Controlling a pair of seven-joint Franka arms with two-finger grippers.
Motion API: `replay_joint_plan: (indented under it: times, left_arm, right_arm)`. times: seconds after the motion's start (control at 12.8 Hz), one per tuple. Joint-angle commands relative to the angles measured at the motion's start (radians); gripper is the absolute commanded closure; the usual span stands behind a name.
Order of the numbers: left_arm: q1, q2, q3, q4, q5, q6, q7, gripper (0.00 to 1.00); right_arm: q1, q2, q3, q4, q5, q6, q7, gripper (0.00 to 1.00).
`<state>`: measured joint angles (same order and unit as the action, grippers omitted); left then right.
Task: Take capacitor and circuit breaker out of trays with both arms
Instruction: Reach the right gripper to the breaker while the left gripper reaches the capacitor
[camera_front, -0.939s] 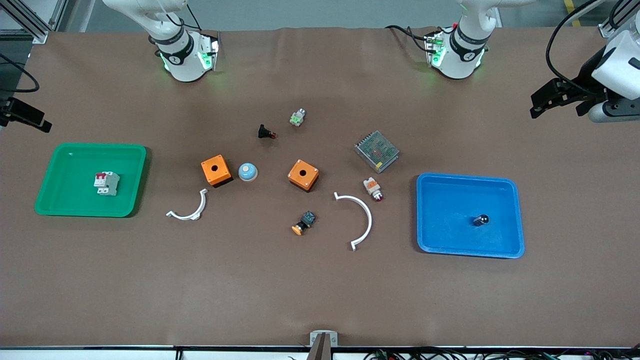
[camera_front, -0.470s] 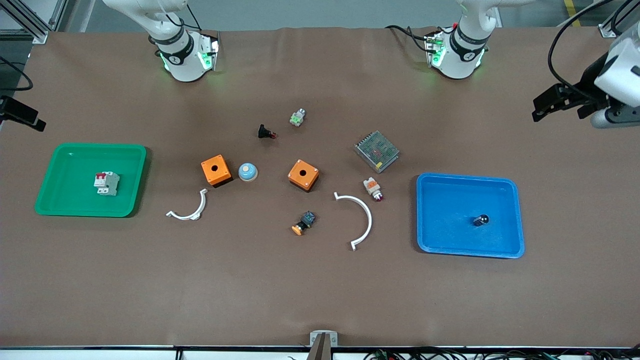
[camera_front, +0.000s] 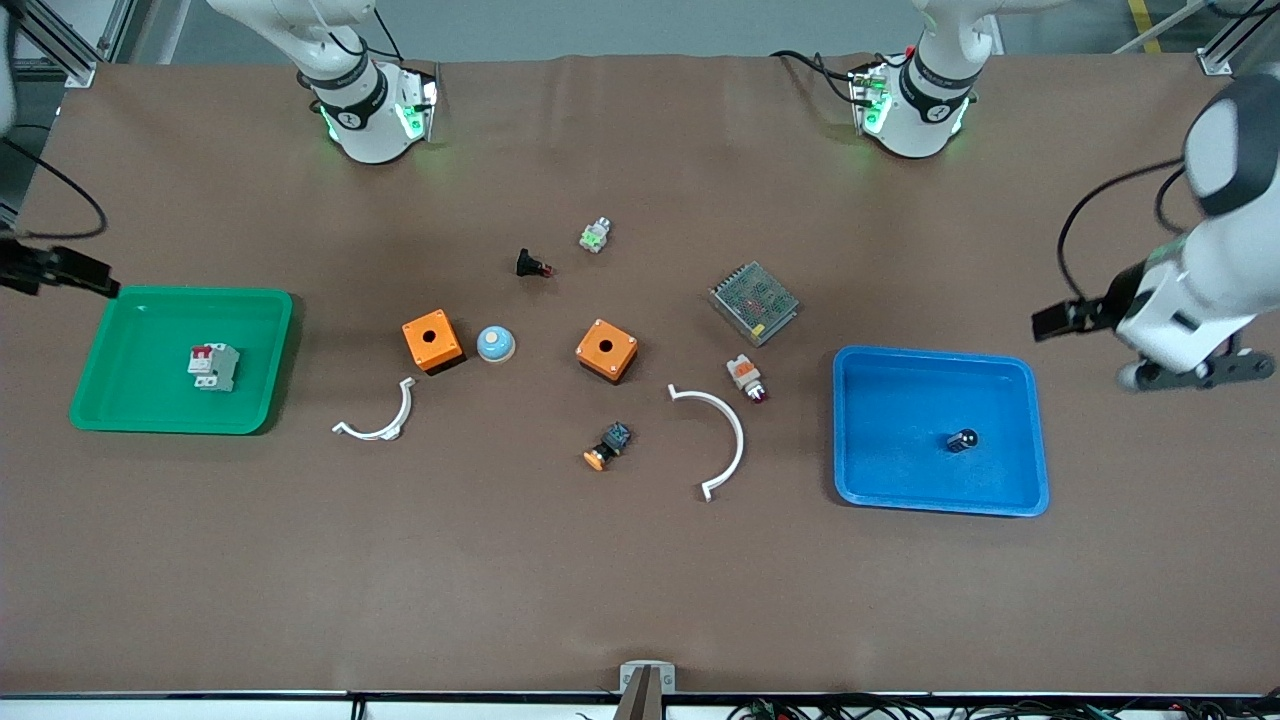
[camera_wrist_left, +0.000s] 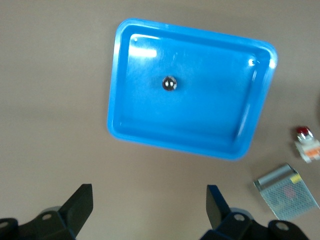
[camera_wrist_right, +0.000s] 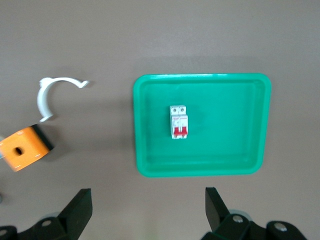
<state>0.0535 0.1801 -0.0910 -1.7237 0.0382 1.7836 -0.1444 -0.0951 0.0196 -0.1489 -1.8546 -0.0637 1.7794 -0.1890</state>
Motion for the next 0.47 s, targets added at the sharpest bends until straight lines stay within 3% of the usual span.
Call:
replay_joint_plan:
  times: [0.0,0.16,0.39]
  left_arm:
    - [0.046,0.05,-0.009,-0.105,0.014,0.175,0.022,0.0]
    - [0.046,0.134,-0.006,-0.106,0.014,0.267,0.022,0.04]
    - [0.043,0.255,-0.009,-0.105,0.012,0.406,0.016,0.18]
  right_arm:
    - [-0.023,0.032,0.011,-0.154,-0.028,0.194,-0.033,0.0]
    - [-0.06,0.113,0.011,-0.216,-0.028,0.358,-0.076,0.0]
    - [-0.094,0.232,0.011,-0.286,-0.027,0.593,-0.112,0.0]
